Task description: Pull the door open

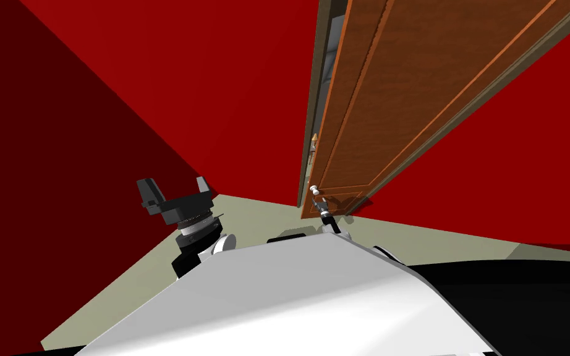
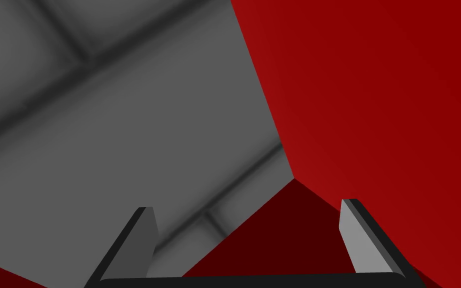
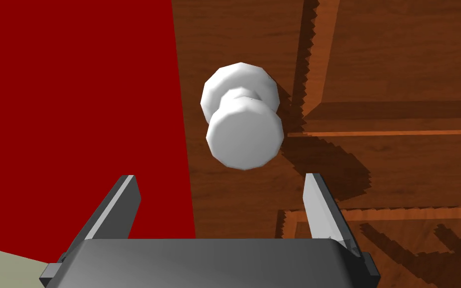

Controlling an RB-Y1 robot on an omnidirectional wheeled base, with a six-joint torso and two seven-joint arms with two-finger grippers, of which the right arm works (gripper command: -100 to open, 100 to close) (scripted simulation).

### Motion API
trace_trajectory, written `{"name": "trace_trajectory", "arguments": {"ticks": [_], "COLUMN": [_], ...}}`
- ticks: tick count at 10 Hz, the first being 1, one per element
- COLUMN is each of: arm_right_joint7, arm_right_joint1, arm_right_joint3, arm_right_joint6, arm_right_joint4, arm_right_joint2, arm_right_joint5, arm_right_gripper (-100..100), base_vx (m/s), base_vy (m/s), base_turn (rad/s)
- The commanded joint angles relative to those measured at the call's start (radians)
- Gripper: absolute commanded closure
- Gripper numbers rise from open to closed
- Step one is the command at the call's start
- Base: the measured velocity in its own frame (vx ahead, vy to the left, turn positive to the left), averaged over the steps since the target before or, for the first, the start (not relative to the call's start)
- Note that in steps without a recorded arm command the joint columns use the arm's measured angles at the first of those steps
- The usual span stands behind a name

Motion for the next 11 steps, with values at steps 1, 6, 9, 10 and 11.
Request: {"name": "trace_trajectory", "arguments": {"ticks": [1, 6, 9, 10, 11], "arm_right_joint7": [0.037, 0.128, 0.174, 0.203, 0.216], "arm_right_joint1": [0.002, 0.009, 0.013, 0.016, 0.017], "arm_right_joint3": [-0.027, -0.095, -0.131, -0.152, -0.162], "arm_right_joint6": [0.001, 0.005, 0.007, 0.008, 0.008], "arm_right_joint4": [-0.001, -0.006, -0.009, -0.010, -0.011], "arm_right_joint2": [0.010, 0.035, 0.048, 0.056, 0.059], "arm_right_joint5": [-0.035, -0.123, -0.170, -0.198, -0.211], "arm_right_gripper": [-100, -100, -100, -100, -100], "base_vx": [0.010, -0.012, -0.006, -0.021, -0.032], "base_vy": [-0.077, -0.088, -0.059, -0.083, -0.082], "base_turn": [0.403, 0.254, 0.200, 0.335, 0.277]}}
